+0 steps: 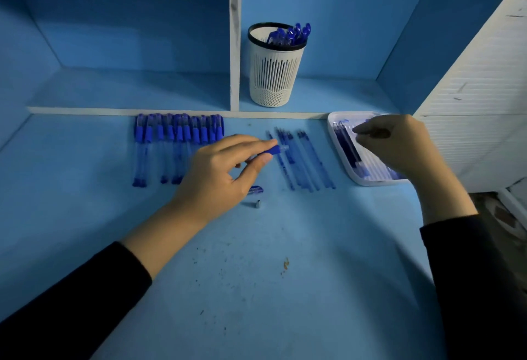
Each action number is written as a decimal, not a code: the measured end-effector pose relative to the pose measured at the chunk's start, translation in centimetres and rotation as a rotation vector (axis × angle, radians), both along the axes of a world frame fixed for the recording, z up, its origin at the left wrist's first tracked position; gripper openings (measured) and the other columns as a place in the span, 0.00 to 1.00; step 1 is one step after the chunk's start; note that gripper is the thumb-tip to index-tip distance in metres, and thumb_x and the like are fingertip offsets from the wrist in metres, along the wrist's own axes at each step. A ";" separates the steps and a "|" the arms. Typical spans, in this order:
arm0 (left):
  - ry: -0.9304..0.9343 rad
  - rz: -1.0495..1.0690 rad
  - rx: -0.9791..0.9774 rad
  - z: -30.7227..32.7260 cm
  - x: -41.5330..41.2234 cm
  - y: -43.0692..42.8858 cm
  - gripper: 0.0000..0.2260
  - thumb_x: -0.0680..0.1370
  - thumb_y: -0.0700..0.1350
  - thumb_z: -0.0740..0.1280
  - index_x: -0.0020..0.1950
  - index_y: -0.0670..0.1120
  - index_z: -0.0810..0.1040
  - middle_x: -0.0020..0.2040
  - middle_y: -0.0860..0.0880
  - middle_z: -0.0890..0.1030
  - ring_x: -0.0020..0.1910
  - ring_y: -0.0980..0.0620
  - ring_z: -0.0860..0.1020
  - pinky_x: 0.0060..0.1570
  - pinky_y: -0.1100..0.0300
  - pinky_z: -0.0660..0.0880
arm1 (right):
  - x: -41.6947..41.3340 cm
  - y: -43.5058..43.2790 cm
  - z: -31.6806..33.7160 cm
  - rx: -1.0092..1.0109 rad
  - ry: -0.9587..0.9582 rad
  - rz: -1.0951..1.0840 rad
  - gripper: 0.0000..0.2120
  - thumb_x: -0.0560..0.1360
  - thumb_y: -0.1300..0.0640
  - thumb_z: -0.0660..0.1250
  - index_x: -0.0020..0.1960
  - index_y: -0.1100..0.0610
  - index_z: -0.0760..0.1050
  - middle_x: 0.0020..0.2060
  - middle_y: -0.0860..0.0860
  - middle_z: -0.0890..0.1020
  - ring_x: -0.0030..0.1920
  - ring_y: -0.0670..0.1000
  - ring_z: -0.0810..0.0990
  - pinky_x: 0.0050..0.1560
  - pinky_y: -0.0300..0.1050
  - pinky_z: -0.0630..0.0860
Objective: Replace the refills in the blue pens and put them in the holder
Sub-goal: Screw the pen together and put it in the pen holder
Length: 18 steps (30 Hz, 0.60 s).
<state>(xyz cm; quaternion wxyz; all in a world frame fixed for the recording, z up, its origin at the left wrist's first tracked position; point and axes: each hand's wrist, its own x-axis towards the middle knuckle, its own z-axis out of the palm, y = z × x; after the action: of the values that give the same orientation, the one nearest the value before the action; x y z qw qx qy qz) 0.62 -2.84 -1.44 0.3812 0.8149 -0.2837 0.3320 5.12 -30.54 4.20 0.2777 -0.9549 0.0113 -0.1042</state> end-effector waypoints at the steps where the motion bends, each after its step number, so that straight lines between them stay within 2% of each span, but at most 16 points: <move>1: 0.006 -0.005 -0.013 0.0 0.1 -0.2 0.09 0.77 0.39 0.71 0.56 0.41 0.84 0.49 0.47 0.84 0.41 0.54 0.80 0.41 0.60 0.78 | 0.0 -0.4 -0.3 -0.015 0.029 -0.004 0.08 0.72 0.61 0.71 0.49 0.53 0.84 0.40 0.48 0.83 0.42 0.46 0.79 0.37 0.18 0.64; 4: 0.031 -0.012 -0.025 -0.3 0.1 -0.3 0.09 0.77 0.39 0.71 0.57 0.41 0.84 0.48 0.47 0.85 0.41 0.54 0.80 0.39 0.57 0.78 | -0.2 -0.9 -0.8 -0.011 0.110 0.012 0.09 0.70 0.62 0.72 0.47 0.51 0.84 0.37 0.45 0.82 0.38 0.40 0.78 0.37 0.19 0.66; 10: 0.054 -0.036 -0.001 -0.5 -0.5 -0.1 0.09 0.78 0.42 0.70 0.57 0.43 0.83 0.48 0.49 0.84 0.41 0.55 0.80 0.40 0.57 0.78 | -0.4 -0.3 -1.2 -0.042 0.128 0.006 0.09 0.72 0.65 0.69 0.48 0.54 0.84 0.39 0.50 0.82 0.39 0.45 0.77 0.36 0.18 0.64; 15: 0.078 -0.049 -0.001 -0.4 -0.6 0.1 0.10 0.78 0.41 0.70 0.58 0.43 0.83 0.48 0.49 0.84 0.41 0.54 0.80 0.41 0.57 0.78 | -0.7 0.0 -0.9 -0.061 0.124 -0.021 0.09 0.73 0.65 0.68 0.49 0.55 0.84 0.38 0.49 0.81 0.34 0.40 0.73 0.33 0.18 0.63; 18: 0.074 -0.037 0.004 -0.3 -0.7 0.1 0.10 0.77 0.40 0.71 0.58 0.43 0.83 0.48 0.49 0.84 0.41 0.53 0.81 0.40 0.57 0.78 | -0.8 0.4 -1.0 -0.093 0.121 -0.036 0.10 0.73 0.65 0.67 0.51 0.56 0.84 0.39 0.47 0.79 0.38 0.45 0.72 0.32 0.17 0.62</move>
<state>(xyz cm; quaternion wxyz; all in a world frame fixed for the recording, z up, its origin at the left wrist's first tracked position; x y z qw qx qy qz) -0.10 -2.73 -1.78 0.3959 0.8220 -0.2849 0.2940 4.28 -30.17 3.25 0.2299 -0.9710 0.0405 -0.0518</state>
